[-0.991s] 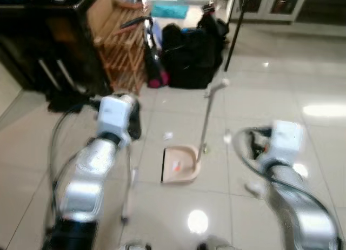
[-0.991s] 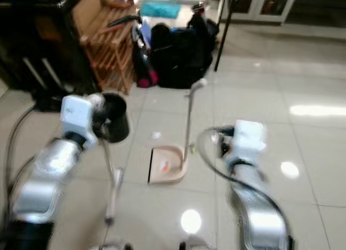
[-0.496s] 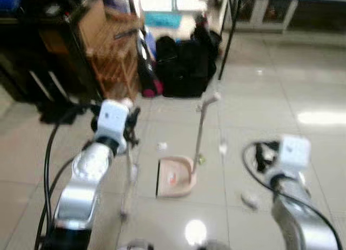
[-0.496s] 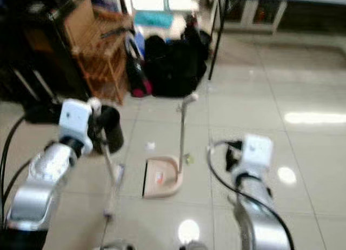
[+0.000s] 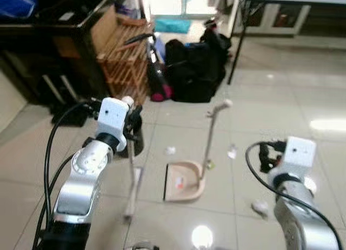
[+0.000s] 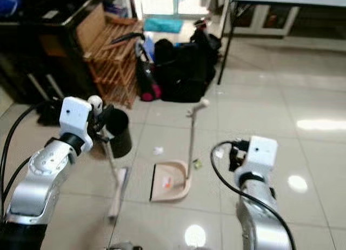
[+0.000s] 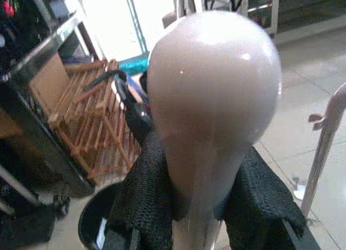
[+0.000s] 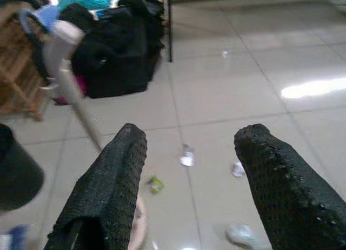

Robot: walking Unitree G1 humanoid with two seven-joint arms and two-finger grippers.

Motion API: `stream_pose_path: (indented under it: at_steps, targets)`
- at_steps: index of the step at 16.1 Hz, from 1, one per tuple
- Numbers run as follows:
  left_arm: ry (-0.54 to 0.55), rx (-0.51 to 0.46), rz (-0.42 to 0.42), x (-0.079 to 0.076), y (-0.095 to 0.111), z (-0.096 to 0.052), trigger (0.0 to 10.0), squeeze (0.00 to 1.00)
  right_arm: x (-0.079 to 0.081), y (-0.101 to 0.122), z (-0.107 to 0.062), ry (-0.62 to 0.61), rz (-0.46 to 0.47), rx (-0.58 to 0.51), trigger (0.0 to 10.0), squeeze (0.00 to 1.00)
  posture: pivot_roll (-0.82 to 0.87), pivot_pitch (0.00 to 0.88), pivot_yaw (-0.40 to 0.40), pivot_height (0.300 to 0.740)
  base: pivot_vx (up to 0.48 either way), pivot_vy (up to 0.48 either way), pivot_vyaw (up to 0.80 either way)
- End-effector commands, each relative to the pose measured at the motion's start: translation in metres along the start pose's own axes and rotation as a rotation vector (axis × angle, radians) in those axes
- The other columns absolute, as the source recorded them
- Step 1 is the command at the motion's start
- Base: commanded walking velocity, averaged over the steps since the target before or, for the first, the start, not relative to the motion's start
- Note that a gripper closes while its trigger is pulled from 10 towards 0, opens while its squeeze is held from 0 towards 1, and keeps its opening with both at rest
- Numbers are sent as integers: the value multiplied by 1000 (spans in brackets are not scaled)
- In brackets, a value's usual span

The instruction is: Sweep floor

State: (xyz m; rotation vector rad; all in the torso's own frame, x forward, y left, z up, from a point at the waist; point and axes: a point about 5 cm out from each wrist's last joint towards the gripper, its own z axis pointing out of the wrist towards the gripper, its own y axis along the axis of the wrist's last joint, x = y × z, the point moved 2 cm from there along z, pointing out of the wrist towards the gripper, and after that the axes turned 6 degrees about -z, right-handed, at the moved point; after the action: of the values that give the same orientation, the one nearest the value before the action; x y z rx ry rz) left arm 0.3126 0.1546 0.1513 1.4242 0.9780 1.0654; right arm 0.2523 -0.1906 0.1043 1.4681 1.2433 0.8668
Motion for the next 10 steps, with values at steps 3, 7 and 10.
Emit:
stream_pose_path:
  at_steps: [3,7,10]
  targets:
    - [-5,-35,-1,-6,7,5,10000,0,-2,-2,-1,1,10,-1,10000,0,-52,91,38,740,0,0,0]
    - [-31,-23,-21,-15,1,7,10000,0,3,6,6,18,15,-36,10000,0,-49,107,25,740,0,247,-241]
    - [-56,41,-4,-21,-19,5,10000,0,13,31,11,15,-11,-171,10000,0,-53,111,23,740,0,371,0]
